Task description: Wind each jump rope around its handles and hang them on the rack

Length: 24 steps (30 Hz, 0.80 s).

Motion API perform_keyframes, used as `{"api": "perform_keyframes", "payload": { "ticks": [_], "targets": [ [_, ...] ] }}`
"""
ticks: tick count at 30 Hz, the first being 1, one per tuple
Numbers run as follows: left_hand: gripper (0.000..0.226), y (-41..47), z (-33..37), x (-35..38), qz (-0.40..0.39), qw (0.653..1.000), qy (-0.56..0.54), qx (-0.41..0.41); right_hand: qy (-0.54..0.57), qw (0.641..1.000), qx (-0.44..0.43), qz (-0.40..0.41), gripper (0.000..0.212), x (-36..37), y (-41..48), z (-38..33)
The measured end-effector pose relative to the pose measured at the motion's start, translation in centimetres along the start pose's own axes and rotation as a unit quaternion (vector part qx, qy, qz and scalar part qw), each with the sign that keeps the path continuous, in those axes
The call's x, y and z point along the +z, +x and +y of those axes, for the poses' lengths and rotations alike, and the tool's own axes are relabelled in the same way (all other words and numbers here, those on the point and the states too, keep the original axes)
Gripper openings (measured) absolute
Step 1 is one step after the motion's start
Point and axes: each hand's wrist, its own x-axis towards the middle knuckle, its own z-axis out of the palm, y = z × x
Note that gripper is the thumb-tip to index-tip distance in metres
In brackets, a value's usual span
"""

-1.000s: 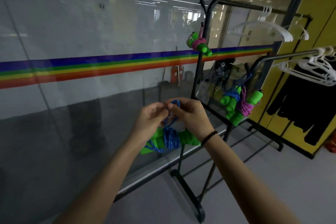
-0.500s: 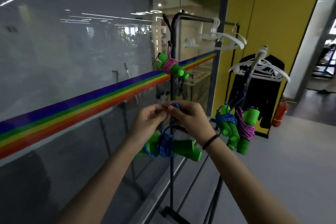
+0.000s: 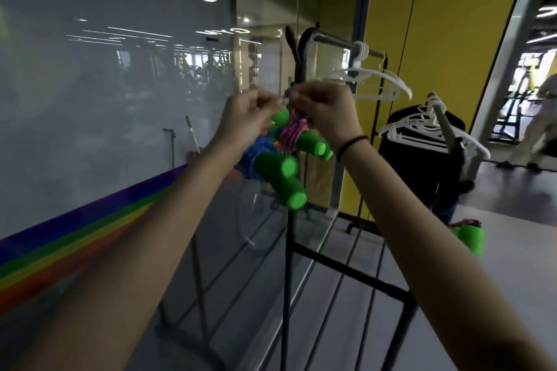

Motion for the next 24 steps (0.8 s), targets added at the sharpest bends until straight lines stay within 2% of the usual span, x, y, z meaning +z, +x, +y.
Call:
{"api": "perform_keyframes", "payload": {
  "ticks": [2,6,10,14,18,21,24],
  "targets": [
    [0.013,3.7,0.6,0.0,0.017,0.999,0.017,0.028,-0.002,0.999,-0.034,0.007,0.014,-0.2,3.8,-0.1],
    [0.013,10.8,2.4,0.1,0.043,0.994,0.064,0.076,-0.079,0.990,-0.107,0.047,0.009,-0.6,11.1,-0.6],
    [0.007,15.5,3.1,0.3,0.054,0.991,0.078,0.097,-0.109,0.981,-0.133,0.090,0.011,-1.0,15.9,-0.4],
    [0.015,16.8,1.7,0.8,0.052,0.993,0.083,0.072,-0.102,0.988,-0.099,0.064,0.011,-1.1,17.0,1.3],
    [0.005,15.5,-0.9,0.9,0.008,0.999,0.050,0.009,-0.117,0.989,-0.078,0.042,0.008,-1.3,15.8,3.6],
    [0.006,14.6,-2.0,0.8,-0.015,0.998,0.046,-0.035,-0.137,0.987,-0.082,0.034,0.012,-1.2,14.7,4.4],
    [0.008,13.9,-2.2,0.9,-0.032,0.996,0.071,-0.043,-0.173,0.982,-0.075,0.021,0.016,-0.9,14.3,4.3]
  ]
}}
